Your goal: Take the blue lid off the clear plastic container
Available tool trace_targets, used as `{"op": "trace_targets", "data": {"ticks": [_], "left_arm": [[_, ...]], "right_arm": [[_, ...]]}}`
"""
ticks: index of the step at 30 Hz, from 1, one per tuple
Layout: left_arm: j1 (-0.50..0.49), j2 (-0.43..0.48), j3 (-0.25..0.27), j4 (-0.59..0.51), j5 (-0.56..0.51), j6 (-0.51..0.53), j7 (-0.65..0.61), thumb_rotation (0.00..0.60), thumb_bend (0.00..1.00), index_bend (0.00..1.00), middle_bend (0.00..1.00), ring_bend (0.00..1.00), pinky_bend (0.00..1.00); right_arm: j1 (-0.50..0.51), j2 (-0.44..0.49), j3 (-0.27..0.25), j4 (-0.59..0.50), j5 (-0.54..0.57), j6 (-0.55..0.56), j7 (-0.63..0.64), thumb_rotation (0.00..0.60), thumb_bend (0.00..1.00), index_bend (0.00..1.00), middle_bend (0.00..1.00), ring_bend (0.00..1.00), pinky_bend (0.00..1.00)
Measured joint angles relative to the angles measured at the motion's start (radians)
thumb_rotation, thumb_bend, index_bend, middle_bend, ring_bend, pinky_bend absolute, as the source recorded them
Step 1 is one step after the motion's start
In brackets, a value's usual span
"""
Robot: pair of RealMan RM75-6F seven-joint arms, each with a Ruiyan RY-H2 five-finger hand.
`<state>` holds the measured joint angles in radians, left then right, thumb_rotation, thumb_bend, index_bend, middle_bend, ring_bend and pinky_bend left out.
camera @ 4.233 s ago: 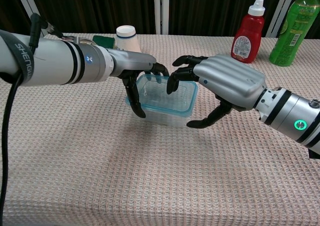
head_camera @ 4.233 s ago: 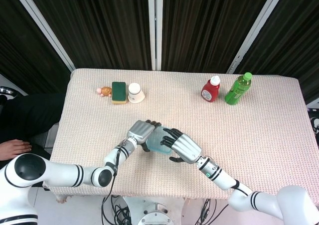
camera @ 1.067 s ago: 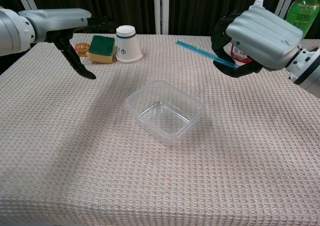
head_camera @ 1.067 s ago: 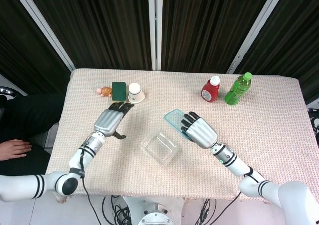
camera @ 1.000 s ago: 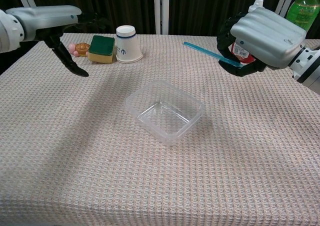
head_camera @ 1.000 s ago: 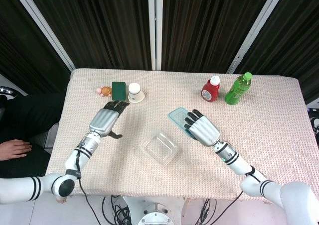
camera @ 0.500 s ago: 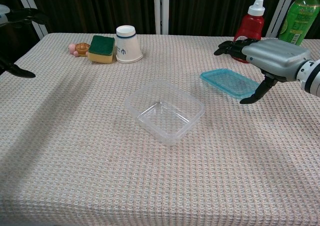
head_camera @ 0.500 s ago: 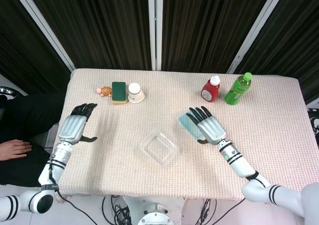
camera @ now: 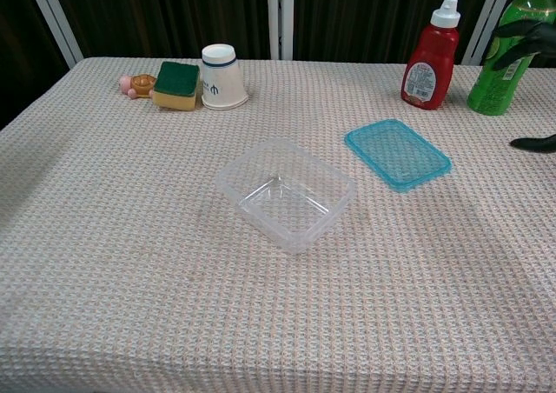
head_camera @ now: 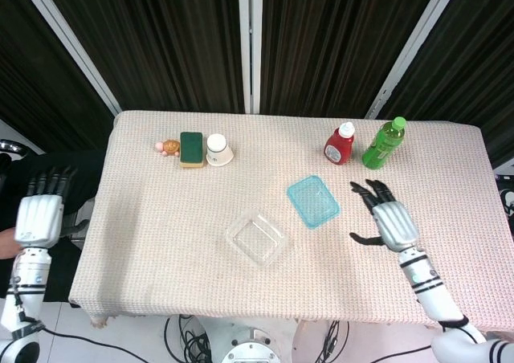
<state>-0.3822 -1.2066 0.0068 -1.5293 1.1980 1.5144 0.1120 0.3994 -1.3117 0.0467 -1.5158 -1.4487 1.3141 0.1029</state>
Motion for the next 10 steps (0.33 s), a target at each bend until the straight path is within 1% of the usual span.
{"op": "trace_targets", "data": {"ticks": [3,5,7,10], "left_arm": [[0.068,0.012,0.010,0.016,0.024,0.059,-0.046,0.600,0.06,0.11,0.09,0.00,0.05],[0.107,0.019,0.020,0.020,0.048,0.090,-0.078,0.600,0.06,0.11,0.09,0.00,0.05],[0.151,0.023,0.037,0.019,0.083,0.123,-0.101,0.600,0.06,0.11,0.09,0.00,0.05],[0.204,0.021,0.060,0.006,0.127,0.157,-0.108,0.600,0.06,0.11,0.09,0.00,0.04]], "right_arm": [[-0.105,0.039,-0.012,-0.016,-0.002,0.129,0.007,0.600,0.09,0.01,0.11,0.00,0.02],[-0.164,0.073,-0.024,-0.035,0.003,0.167,0.015,0.600,0.09,0.00,0.08,0.00,0.00],[-0.210,0.107,-0.039,-0.052,0.006,0.192,0.032,0.600,0.09,0.00,0.07,0.00,0.00],[-0.262,0.123,-0.063,-0.064,0.000,0.224,0.067,0.600,0.09,0.00,0.07,0.00,0.00]]}}
